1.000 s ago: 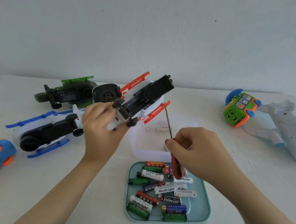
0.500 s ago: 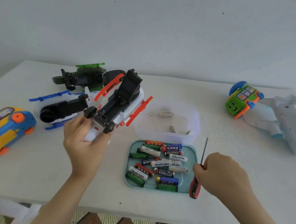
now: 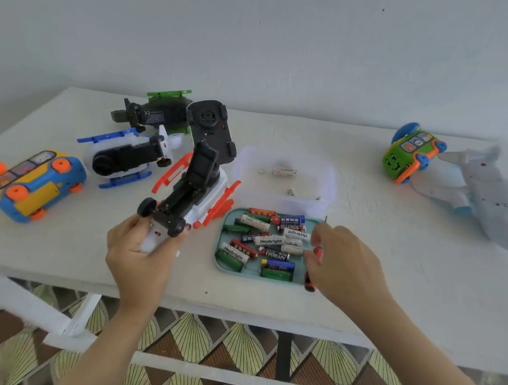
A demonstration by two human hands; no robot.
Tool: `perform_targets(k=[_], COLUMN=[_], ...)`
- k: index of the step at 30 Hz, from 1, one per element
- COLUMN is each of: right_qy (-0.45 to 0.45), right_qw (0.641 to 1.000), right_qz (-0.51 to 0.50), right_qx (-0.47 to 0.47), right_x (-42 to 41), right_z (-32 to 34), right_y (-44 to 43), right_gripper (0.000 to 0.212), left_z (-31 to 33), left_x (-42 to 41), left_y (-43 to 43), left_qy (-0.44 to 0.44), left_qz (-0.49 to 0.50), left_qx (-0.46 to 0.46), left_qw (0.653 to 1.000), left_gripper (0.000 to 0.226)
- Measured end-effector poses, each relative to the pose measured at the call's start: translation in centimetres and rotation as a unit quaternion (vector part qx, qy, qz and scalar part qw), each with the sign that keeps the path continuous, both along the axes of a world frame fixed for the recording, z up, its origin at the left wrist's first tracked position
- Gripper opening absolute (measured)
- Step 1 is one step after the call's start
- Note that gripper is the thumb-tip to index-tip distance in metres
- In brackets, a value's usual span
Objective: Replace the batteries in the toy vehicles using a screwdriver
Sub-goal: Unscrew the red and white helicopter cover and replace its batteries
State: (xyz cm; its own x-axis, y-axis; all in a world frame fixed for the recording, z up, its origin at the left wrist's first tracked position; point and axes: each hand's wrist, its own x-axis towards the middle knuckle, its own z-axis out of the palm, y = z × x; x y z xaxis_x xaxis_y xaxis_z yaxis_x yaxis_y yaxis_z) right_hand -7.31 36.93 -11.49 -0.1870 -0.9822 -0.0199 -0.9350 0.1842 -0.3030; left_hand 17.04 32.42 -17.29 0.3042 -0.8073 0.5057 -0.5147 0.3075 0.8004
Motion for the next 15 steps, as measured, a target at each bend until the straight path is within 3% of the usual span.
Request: perform_targets(k=[6, 11, 15], right_qy=[0.027, 0.051, 0.063], right_qw=[0.998, 0.996, 0.994], right_qz=[0.029, 0.038, 0.075], right_qx=[0.05, 0.062, 0.047], right_x=[0.4, 0.1, -0.3], right_z=[0.2, -0.3, -0.5], right_y=[-1.0, -1.5, -1.7], right_gripper=[0.019, 0.024, 0.02], left_z=[-0.2, -0.9, -0.9], left_x=[0.5, 1.4, 1.7], left_y=[0.1, -0.4, -0.7], left_qy=[-0.078, -0.152, -0.198], left_qz=[-0.002, 0.013, 0.024], left_qx=[-0.056, -0.067, -0.086], left_qw=[0.995, 0.986, 0.976], left_gripper=[0.029, 0.071, 0.078])
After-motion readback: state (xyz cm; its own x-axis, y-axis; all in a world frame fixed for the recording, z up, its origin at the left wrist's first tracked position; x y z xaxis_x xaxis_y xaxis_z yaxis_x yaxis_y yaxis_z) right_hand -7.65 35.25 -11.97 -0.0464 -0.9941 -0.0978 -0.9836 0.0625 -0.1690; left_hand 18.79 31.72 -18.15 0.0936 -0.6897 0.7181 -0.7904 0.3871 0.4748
